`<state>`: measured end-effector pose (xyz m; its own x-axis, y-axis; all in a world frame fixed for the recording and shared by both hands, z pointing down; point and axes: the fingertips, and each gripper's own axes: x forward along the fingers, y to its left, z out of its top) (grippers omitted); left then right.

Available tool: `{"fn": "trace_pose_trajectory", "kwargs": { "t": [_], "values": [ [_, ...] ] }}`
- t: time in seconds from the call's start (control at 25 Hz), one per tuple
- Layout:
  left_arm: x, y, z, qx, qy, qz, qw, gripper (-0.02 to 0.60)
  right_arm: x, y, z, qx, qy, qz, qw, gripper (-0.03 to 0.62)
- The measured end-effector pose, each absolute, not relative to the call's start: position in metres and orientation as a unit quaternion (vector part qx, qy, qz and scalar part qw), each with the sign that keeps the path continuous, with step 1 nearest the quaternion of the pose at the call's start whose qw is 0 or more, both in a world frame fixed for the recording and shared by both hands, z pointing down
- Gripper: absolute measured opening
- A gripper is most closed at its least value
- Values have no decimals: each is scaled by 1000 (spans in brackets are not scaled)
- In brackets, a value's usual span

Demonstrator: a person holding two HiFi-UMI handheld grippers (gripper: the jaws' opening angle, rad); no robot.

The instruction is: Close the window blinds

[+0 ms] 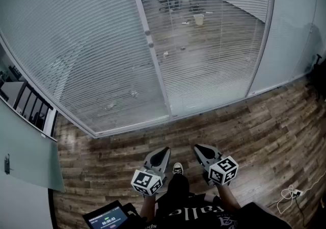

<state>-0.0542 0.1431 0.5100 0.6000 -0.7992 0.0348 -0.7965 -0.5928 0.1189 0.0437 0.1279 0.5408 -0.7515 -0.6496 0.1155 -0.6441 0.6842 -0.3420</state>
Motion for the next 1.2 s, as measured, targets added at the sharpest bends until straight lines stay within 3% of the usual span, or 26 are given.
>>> {"fn": "trace_pose_trajectory", "kwargs": {
  "t": [0.48,0.64,1.2],
  "values": [
    [-136,-73,477,902,-426,-43,51,5,-38,-82,495,-383,914,-126,38,17],
    [-164,-132,469,900,-430,-49,39,5,-62,-126,493,-392,914,-100,4,17],
    [-175,-292,455,875,-482,-37,1,6,-76,-254,502,-347,927,-141,-13,18]
  ]
}}
